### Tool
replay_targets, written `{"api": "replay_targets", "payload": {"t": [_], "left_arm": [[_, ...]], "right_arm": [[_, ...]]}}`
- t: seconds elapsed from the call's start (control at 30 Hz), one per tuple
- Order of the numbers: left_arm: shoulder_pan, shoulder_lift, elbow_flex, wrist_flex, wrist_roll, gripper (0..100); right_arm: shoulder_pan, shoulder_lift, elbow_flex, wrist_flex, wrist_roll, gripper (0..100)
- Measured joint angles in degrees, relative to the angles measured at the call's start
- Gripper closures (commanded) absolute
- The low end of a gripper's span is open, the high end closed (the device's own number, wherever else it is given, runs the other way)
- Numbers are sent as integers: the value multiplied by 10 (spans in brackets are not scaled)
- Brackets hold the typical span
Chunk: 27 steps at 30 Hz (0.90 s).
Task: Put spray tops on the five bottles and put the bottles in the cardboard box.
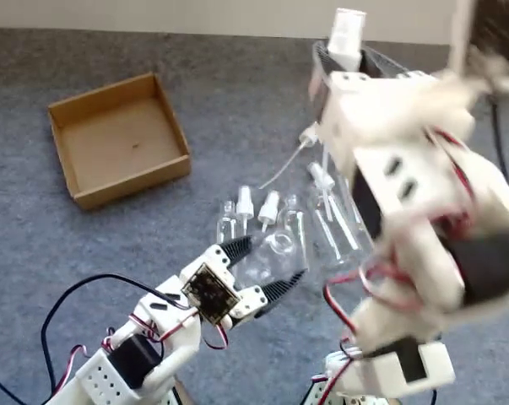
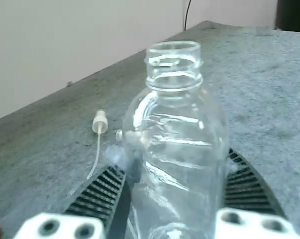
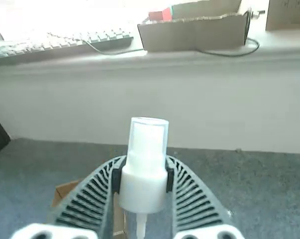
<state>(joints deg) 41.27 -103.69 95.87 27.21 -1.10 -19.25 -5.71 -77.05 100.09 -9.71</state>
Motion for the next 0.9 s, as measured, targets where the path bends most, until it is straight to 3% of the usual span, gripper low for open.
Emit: {"api": "replay_targets", "payload": {"t": [0.17,0.43,0.9], "left_arm": [[28,0,0,0,0,846],[40,0,0,-2,0,846],[40,0,0,-2,0,846]], "right_arm": [[0,-97,44,0,0,990],[0,-298,332,-10,0,990],[0,-549,917,-414,0,990]]}}
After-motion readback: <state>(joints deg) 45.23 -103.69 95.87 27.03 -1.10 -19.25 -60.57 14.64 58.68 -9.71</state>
